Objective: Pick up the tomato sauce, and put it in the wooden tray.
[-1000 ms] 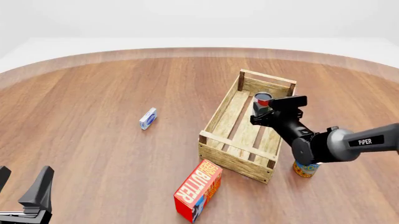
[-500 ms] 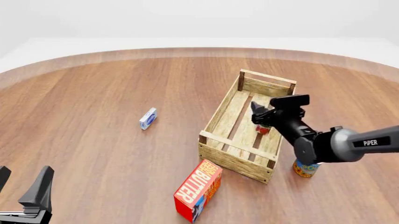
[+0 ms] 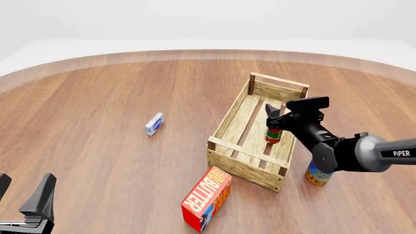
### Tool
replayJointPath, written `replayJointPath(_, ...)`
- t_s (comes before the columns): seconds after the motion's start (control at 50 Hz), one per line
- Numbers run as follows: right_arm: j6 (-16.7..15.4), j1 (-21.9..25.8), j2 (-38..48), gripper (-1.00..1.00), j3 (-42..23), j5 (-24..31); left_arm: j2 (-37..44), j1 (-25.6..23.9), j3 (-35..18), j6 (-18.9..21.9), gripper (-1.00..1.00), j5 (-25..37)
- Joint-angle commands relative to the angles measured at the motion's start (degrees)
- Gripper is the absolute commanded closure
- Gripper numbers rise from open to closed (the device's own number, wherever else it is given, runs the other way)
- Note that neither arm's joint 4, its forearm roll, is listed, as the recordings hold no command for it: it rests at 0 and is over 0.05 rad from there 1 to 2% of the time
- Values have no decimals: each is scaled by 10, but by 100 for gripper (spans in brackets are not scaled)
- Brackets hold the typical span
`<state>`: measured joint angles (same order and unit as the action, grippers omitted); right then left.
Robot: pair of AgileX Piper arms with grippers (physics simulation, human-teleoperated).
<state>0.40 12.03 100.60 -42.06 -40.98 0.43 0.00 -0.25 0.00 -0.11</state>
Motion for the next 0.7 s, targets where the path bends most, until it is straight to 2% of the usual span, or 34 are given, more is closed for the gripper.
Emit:
replayJointPath(0.02, -5, -1, -24, -100, 12, 10, 0, 0, 0, 0, -100, 0)
replayJointPath(0.7, 3, 13, -104, -100, 55, 79, 0, 0, 0, 0, -100, 0)
